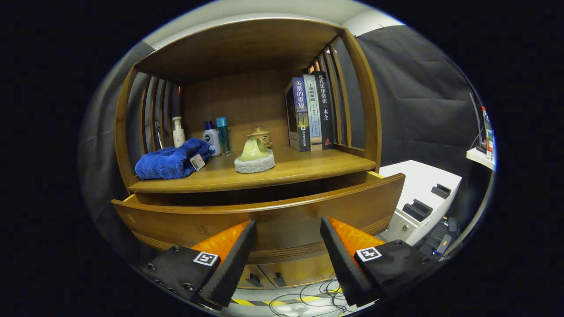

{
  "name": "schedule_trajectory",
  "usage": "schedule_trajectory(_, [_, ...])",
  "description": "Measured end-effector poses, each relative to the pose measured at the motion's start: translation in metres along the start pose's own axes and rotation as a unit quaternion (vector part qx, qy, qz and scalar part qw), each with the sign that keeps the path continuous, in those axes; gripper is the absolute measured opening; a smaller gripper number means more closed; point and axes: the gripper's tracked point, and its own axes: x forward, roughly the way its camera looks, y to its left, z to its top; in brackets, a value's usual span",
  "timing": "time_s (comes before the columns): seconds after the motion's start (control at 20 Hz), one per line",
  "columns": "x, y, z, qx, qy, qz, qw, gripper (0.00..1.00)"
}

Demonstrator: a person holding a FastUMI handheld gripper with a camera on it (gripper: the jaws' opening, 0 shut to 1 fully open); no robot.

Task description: Pull open the drawer, take out the items inside it, and place them on the countertop above the cabinet.

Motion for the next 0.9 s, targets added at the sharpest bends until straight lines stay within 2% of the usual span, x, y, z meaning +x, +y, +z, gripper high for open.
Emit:
schedule_trajectory(0.6, [0.051,0.009,0.013,-0.003,0.020,0.001,1.000,0.98])
schedule_trajectory(0.8, [0.052,0.009,0.014,-0.017,0.023,0.006,1.000,0.96])
schedule_trajectory(0.9, [0.052,0.009,0.013,-0.003,0.031,0.003,0.999,0.97])
